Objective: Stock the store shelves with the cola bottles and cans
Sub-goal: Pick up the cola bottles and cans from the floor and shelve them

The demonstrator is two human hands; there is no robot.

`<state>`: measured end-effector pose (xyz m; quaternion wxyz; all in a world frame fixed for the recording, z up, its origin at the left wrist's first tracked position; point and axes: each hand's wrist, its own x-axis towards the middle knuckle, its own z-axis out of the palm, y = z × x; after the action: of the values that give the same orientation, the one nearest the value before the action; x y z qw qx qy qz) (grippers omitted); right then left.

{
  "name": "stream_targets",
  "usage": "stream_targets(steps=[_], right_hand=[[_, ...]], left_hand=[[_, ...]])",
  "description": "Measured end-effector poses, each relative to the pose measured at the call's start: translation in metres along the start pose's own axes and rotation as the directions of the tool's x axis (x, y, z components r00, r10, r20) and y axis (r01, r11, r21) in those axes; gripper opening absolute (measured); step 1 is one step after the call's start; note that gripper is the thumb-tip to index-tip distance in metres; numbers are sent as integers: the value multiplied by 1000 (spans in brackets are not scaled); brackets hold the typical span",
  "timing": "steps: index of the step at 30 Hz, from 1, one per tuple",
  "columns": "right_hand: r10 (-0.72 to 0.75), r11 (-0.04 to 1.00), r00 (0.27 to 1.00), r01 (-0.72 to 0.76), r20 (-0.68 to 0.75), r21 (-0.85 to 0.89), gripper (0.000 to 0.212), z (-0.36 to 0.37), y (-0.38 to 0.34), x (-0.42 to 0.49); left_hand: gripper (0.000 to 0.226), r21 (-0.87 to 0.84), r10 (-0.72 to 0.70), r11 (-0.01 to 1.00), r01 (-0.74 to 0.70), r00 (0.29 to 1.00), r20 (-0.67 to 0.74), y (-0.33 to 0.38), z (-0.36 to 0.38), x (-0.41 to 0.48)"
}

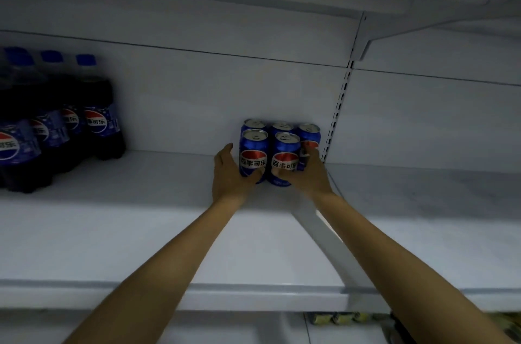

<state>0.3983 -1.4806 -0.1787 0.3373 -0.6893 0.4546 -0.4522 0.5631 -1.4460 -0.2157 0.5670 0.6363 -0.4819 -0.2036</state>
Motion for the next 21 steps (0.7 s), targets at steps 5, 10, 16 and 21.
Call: stream_targets(steps=[5, 10, 16, 21], right_hand=[[11, 996, 996, -3, -93, 89, 62, -15, -27, -80], [12, 983, 985, 20, -175, 180, 62, -22, -53, -177], [124, 973, 958, -66, -259, 221, 75, -6, -64, -310], [387, 917, 866, -328, -317, 226, 73, 5, -34, -465]], left_hand=[[85, -75, 15, 997, -16, 1000, -15, 20, -22, -27], [74, -184, 173, 971, -156, 981, 82, 54, -62, -92], [77, -259, 248, 950, -171, 920, 302, 44, -105, -221], [81, -218, 85, 976, 24, 876, 475, -13, -132, -318]])
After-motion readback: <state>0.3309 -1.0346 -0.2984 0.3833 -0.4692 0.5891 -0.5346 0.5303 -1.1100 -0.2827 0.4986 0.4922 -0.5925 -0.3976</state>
